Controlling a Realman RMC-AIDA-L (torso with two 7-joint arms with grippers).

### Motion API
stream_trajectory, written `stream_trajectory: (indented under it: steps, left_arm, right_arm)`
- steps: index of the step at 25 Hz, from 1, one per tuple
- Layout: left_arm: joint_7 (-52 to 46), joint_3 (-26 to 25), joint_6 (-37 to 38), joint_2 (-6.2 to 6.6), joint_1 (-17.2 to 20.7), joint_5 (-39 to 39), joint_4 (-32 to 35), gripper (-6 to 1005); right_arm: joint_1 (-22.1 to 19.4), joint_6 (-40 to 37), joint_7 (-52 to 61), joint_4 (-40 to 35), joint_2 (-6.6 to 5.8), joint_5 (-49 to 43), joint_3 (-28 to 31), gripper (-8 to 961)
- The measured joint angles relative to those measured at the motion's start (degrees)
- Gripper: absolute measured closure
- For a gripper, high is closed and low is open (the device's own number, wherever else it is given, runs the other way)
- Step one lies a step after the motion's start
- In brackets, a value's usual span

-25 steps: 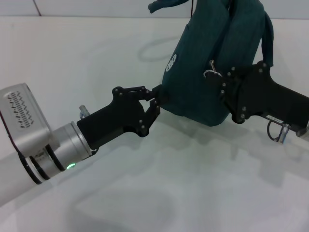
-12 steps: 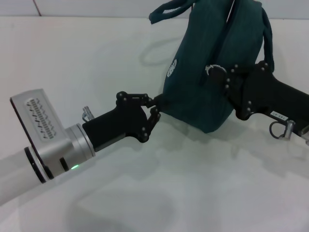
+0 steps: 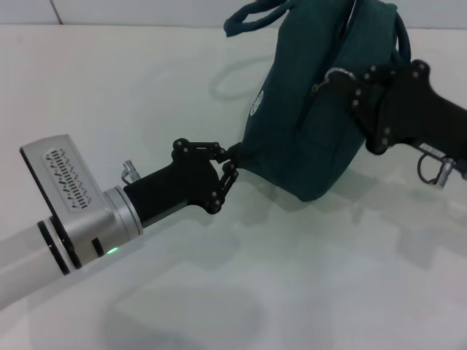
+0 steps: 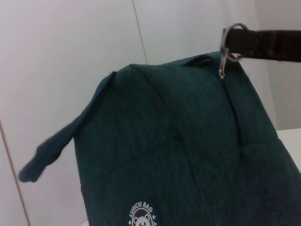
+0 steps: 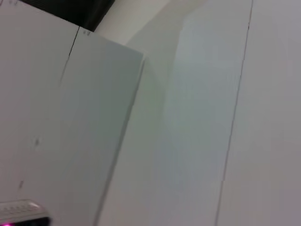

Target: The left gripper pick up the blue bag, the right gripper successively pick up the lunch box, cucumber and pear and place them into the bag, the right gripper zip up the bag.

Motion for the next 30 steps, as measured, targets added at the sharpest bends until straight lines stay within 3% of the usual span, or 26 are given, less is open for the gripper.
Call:
stream_trajectory:
  steps: [11,22,30]
  left_arm:
    - [-1.00,5.86,-0.30,0.00,1.10,0.31,0.02,931]
    - [-1.63,6.04,-1.96,0.00,1.80,0.36,-0.05,882]
    - [-6.35,6.33,4.89,0.01,2.54,0.59,-0.04,838]
  right_arm:
    - [-1.15,0.36,-4.59,-1.34,0.00,5.25,0.01,938]
    - [-3.01,-0.80,-4.91,-1.48,0.00,9.28,-0.18,938]
    - [-3.28,-1.11,-6.10,-0.71,0.00,9.04,-0.60,938]
